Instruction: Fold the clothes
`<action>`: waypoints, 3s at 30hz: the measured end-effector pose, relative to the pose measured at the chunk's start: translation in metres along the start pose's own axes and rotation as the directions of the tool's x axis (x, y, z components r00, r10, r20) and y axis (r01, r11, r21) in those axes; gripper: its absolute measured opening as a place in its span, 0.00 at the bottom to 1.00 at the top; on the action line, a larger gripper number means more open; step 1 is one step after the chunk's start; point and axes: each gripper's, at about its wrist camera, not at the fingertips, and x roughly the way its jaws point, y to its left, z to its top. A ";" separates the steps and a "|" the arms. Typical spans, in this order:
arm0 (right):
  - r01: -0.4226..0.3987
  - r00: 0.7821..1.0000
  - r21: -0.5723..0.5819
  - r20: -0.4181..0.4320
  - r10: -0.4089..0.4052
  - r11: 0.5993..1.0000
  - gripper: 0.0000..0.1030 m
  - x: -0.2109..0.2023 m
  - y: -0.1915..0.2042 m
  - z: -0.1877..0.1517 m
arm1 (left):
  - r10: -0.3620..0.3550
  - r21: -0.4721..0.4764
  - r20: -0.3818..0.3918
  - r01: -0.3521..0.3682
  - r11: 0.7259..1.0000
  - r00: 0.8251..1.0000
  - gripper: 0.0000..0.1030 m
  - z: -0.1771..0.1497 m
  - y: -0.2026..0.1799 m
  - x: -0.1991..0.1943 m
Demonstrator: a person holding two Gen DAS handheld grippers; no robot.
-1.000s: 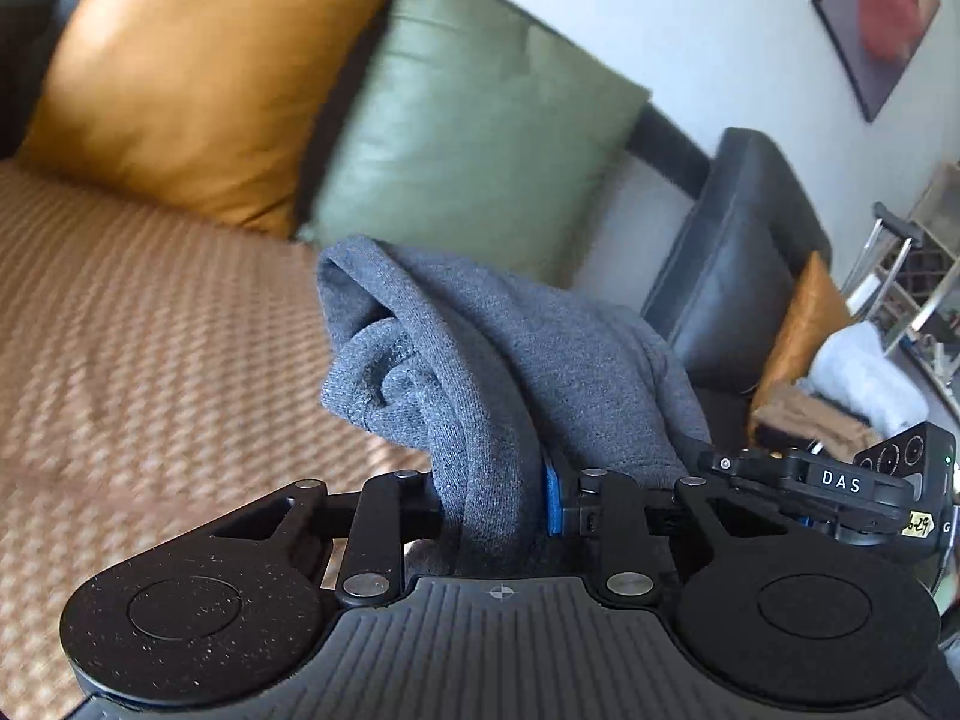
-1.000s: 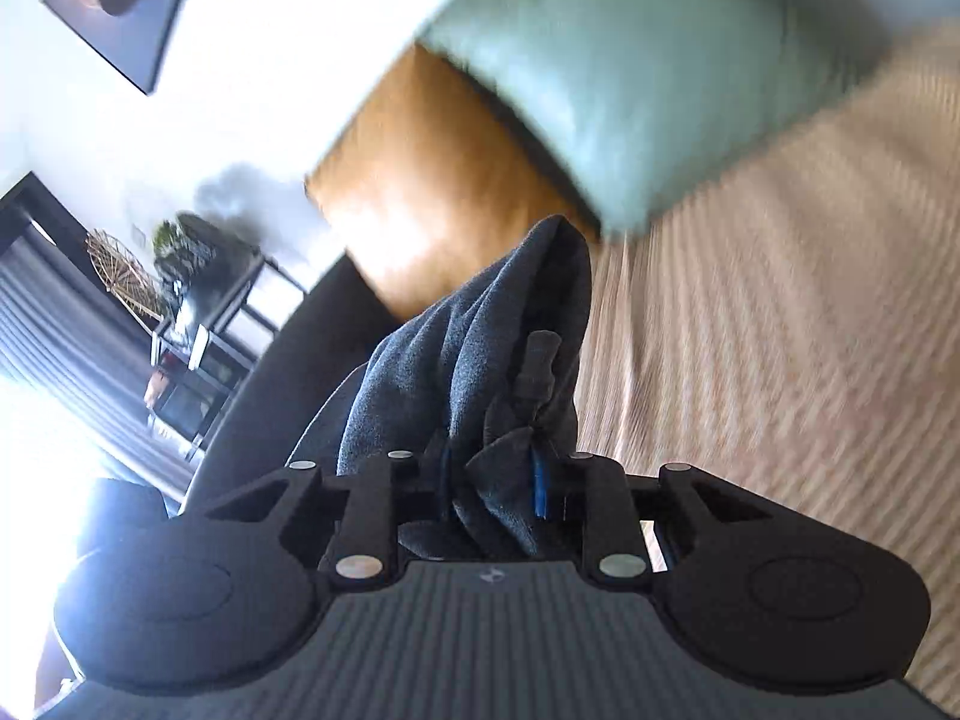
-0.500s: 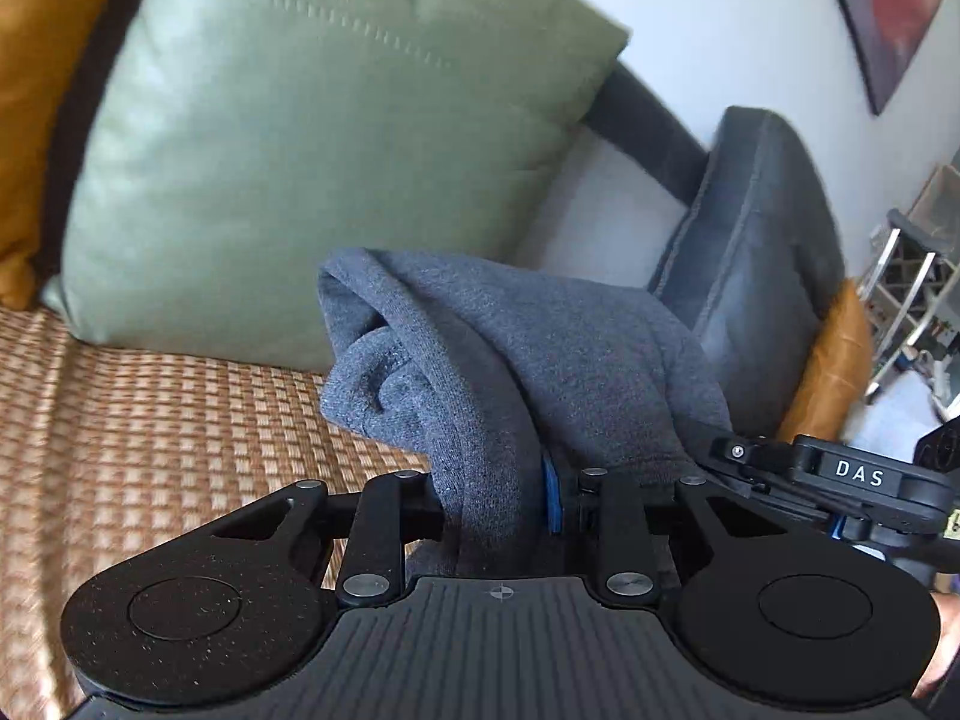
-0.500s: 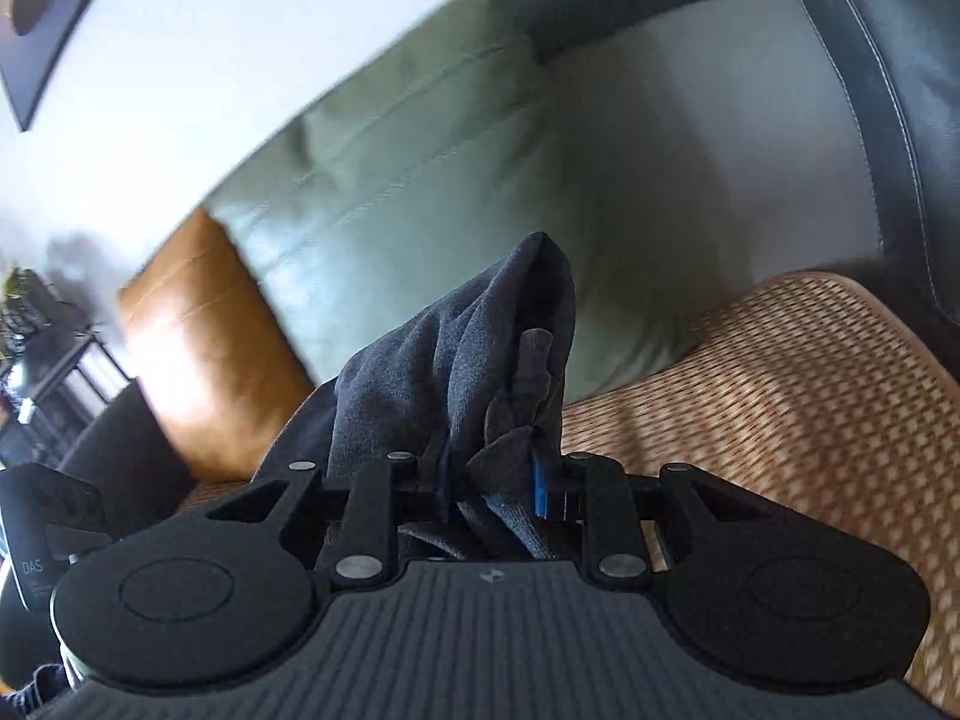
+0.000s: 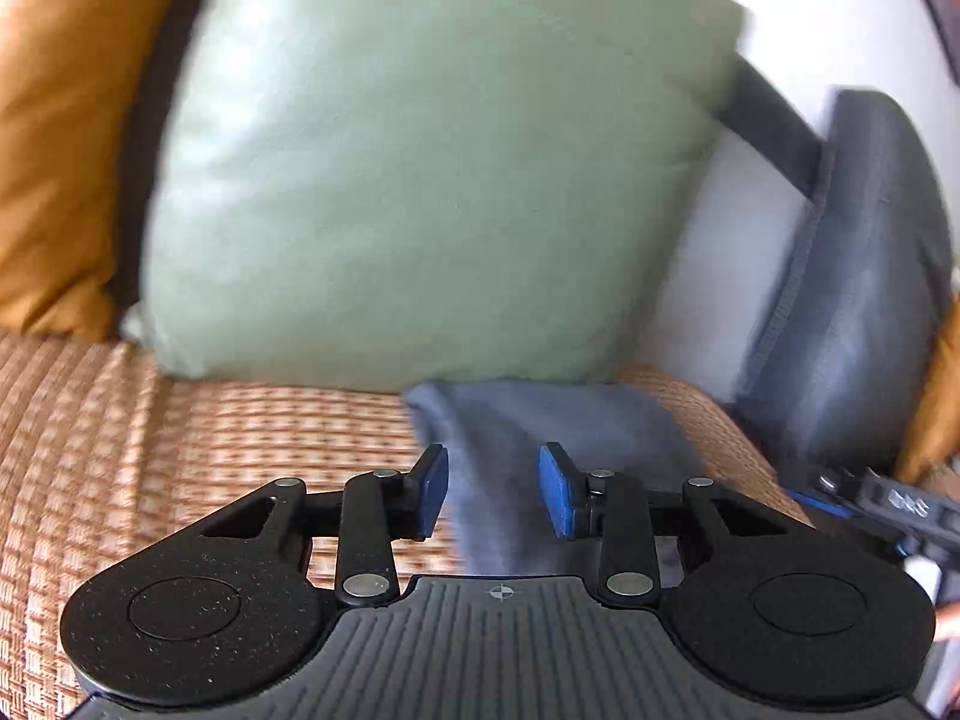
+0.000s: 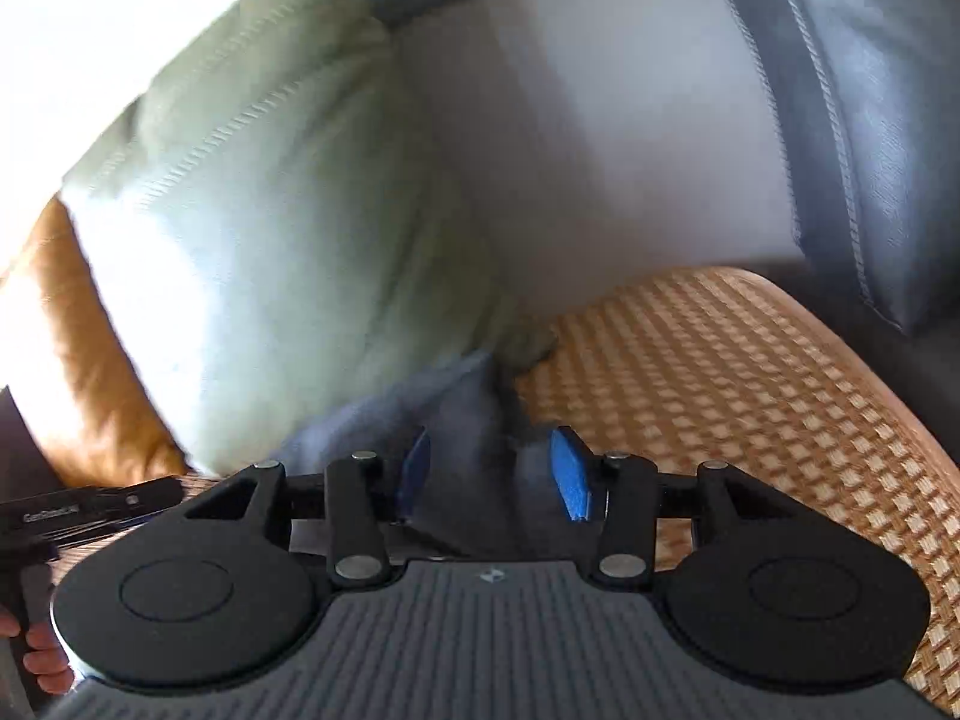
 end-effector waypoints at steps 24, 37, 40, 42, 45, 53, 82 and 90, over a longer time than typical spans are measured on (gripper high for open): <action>0.067 0.993 -0.265 -0.072 -0.090 0.962 0.50 0.013 0.026 -0.077 | 0.127 0.349 0.032 -0.130 0.928 0.991 0.55 -0.125 -0.055 -0.004; 0.095 0.986 -0.250 -0.111 -0.126 0.964 0.69 0.000 0.038 -0.066 | 0.200 0.342 -0.034 -0.176 0.923 0.979 0.73 -0.112 -0.071 -0.022; 0.047 0.991 -0.224 -0.113 -0.074 0.973 0.81 -0.039 0.049 -0.059 | 0.222 0.324 -0.004 -0.209 0.923 0.975 0.86 -0.112 -0.081 -0.065; 0.010 0.994 -0.207 -0.106 -0.032 0.978 0.94 -0.069 0.055 -0.056 | 0.230 0.325 0.038 -0.229 0.917 0.973 0.88 -0.118 -0.089 -0.097; -0.063 0.991 -0.150 -0.130 0.044 0.987 0.99 -0.113 0.060 -0.046 | 0.231 0.336 0.076 -0.243 0.910 0.970 1.00 -0.125 -0.104 -0.144; -0.060 0.996 -0.308 -0.080 0.037 0.949 0.99 -0.221 0.096 -0.014 | 0.188 0.253 0.190 -0.233 0.939 0.964 1.00 -0.114 -0.140 -0.231; 0.015 0.983 -0.325 -0.170 -0.074 0.946 0.99 -0.209 0.077 -0.041 | 0.290 0.183 0.094 -0.303 0.935 0.952 1.00 -0.113 -0.159 -0.205; 0.017 0.980 -0.337 -0.183 -0.083 0.941 0.99 -0.204 0.078 -0.042 | 0.305 0.182 0.069 -0.313 0.932 0.950 1.00 -0.113 -0.160 -0.200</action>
